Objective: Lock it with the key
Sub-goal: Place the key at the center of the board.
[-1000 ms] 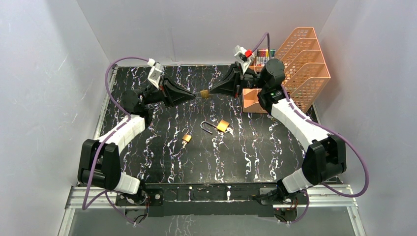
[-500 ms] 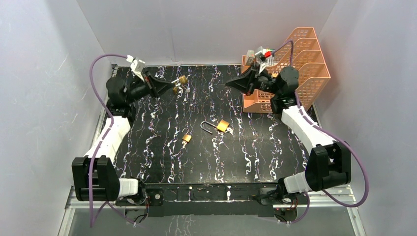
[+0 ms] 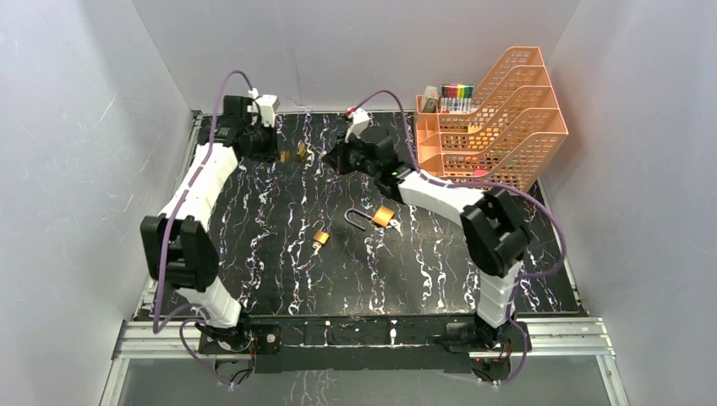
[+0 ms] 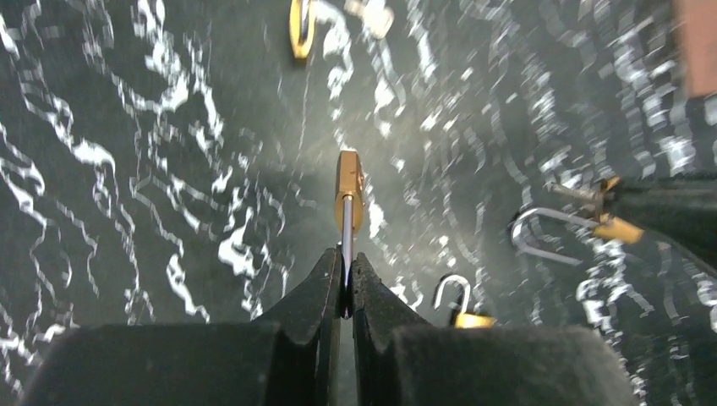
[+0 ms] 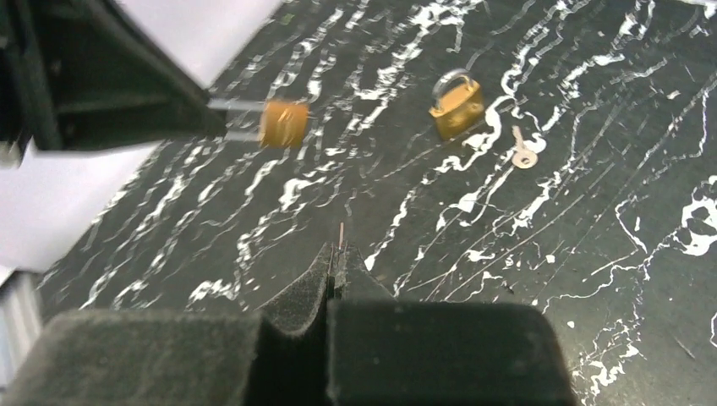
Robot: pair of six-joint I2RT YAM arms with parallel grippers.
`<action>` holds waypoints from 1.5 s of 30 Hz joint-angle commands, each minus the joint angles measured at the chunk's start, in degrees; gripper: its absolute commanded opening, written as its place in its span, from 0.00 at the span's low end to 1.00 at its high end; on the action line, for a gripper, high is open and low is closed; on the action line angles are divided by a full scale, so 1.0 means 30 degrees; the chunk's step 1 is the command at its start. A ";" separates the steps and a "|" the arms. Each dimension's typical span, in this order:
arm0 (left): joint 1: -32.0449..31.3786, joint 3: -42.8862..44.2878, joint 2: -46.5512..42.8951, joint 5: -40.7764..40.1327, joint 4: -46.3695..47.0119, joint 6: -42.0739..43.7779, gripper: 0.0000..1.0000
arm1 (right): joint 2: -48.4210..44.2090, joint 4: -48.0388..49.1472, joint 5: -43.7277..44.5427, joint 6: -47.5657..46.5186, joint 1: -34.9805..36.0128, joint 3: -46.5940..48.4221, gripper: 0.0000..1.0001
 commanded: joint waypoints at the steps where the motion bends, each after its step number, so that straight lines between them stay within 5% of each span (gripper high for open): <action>1: -0.0599 0.2352 0.1869 -0.3533 -0.5941 0.1975 0.00 | 0.1979 -0.1149 0.4872 -0.0346 0.0889 0.3320 0.00; 8: -0.1121 0.4196 0.4712 -0.4013 -0.8445 0.2822 0.00 | 0.5452 -0.1358 0.4952 0.0891 0.1257 0.5742 0.00; 33: -0.1526 0.6648 0.9558 -0.7013 -0.7244 0.2583 0.00 | 0.9280 0.0870 0.3077 0.3874 0.1574 0.6133 0.00; 37: -0.1771 0.7620 1.0455 -0.7183 -0.7681 0.2618 0.00 | 0.9616 0.1066 0.2471 0.3927 0.1585 0.6348 0.08; 40: -0.1913 0.8454 1.1049 -0.7183 -0.7946 0.2574 0.01 | 0.9772 0.1172 0.2084 0.3896 0.1568 0.6544 0.24; 45: -0.1976 0.9452 1.1550 -0.7452 -0.8511 0.2555 0.29 | 0.9632 0.1130 0.2014 0.3569 0.1504 0.6576 0.44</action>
